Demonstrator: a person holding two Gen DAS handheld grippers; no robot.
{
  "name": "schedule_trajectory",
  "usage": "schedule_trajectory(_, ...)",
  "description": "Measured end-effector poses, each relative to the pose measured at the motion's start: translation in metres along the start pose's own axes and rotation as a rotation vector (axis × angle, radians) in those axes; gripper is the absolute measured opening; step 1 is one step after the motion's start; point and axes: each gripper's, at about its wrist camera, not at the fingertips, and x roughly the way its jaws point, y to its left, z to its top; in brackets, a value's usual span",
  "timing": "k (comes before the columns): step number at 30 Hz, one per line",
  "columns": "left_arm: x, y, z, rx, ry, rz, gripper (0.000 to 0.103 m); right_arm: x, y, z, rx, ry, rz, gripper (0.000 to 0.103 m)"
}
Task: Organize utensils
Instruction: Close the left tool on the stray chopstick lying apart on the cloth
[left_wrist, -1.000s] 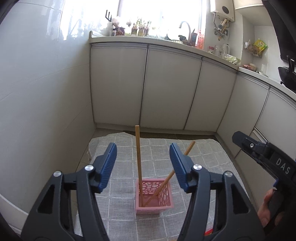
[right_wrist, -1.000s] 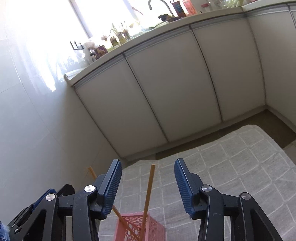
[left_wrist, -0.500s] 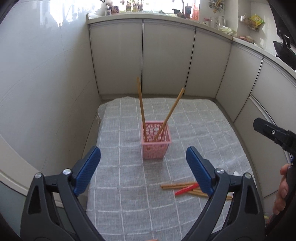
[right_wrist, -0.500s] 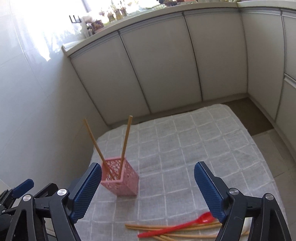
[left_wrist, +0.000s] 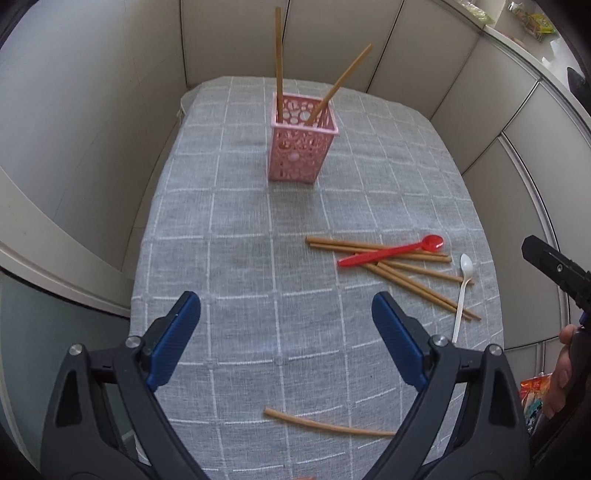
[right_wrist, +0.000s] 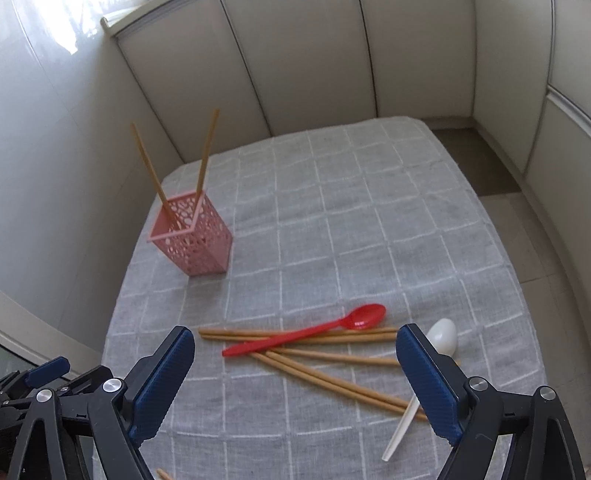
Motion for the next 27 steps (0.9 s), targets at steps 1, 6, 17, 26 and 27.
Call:
schedule_trajectory(1,0.005,0.000,-0.005,0.003,0.019,-0.008,0.094,0.004,-0.003,-0.005,-0.004,0.023,-0.009,0.093)
schedule_trajectory(6,0.025,0.005,-0.028,0.035,0.154,-0.040,0.094,0.029,-0.019,-0.031,-0.015,0.164,-0.032,0.093)
schedule_trajectory(17,0.042,0.025,-0.085,-0.092,0.378,-0.191,0.058,0.040,-0.039,-0.056,-0.038,0.282,-0.085,0.093)
schedule_trajectory(26,0.068,0.002,-0.095,-0.109,0.411,-0.074,0.038,0.044,-0.022,-0.059,-0.067,0.277,-0.069,0.093)
schedule_trajectory(27,0.070,-0.001,-0.095,-0.106,0.406,-0.062,0.031,0.044,-0.022,-0.059,-0.062,0.278,-0.072,0.093)
